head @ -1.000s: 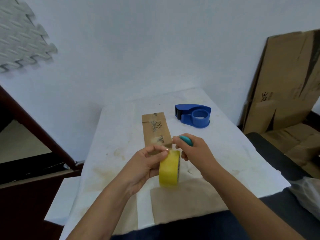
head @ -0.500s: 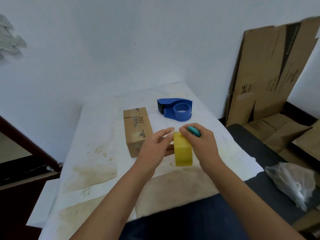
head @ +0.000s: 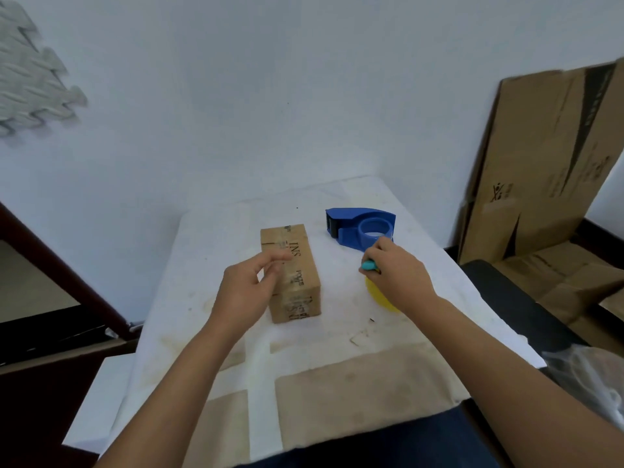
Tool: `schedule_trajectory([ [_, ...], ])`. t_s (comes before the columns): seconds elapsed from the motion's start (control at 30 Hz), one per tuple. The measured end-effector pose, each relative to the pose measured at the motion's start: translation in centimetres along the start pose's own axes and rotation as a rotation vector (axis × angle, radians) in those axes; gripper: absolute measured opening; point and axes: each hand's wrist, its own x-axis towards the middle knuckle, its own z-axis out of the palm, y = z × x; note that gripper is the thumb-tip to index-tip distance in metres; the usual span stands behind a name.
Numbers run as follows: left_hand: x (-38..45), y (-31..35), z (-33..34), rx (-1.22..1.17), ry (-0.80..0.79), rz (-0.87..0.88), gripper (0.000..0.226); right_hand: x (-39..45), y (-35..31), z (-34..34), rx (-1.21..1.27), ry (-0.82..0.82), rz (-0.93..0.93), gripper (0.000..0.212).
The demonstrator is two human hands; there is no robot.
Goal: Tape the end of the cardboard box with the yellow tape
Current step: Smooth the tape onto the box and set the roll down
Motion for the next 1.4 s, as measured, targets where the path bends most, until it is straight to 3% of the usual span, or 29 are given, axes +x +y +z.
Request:
schedule_trajectory([
  [0.17, 0.0, -1.9, 0.2, 0.092, -0.159, 0.125, 0.024, 0.2, -0.5, 1.5, 0.093, -0.072, 0.050, 0.037],
  [0.33, 0.0, -3.2, 0.4, 0.133, -0.194, 0.228, 0.025, -0.3, -1.4, 0.5, 0.490, 0.268, 0.140, 0.026],
  [0.43, 0.2, -3.7, 0.6, 0.206, -0.161, 0.301, 0.024, -0.8, -3.6, 0.1, 0.643, 0.189, 0.141, 0.015],
  [0.57, 0.5, -3.7, 1.3, 0.243, -0.065, 0.430, 0.020, -0.6, -6.4, 1.5, 0.666, 0.032, 0.070, 0.015],
  [0.7, 1.3, -4.7, 1.9, 0.245, -0.049, 0.495, 0.022, -0.2, -7.5, 2.8, 0.759, -0.039, 0.137, 0.013],
  [1.07, 2.6, -7.1, 2.8, 0.366, -0.021, 0.717, 0.029, -0.3, -7.9, 4.2, 0.912, -0.017, 0.224, 0.012],
  [1.4, 2.3, -7.9, 3.1, 0.477, -0.006, 0.777, 0.029, -0.3, -8.0, 4.4, 0.920, -0.004, 0.230, 0.013],
])
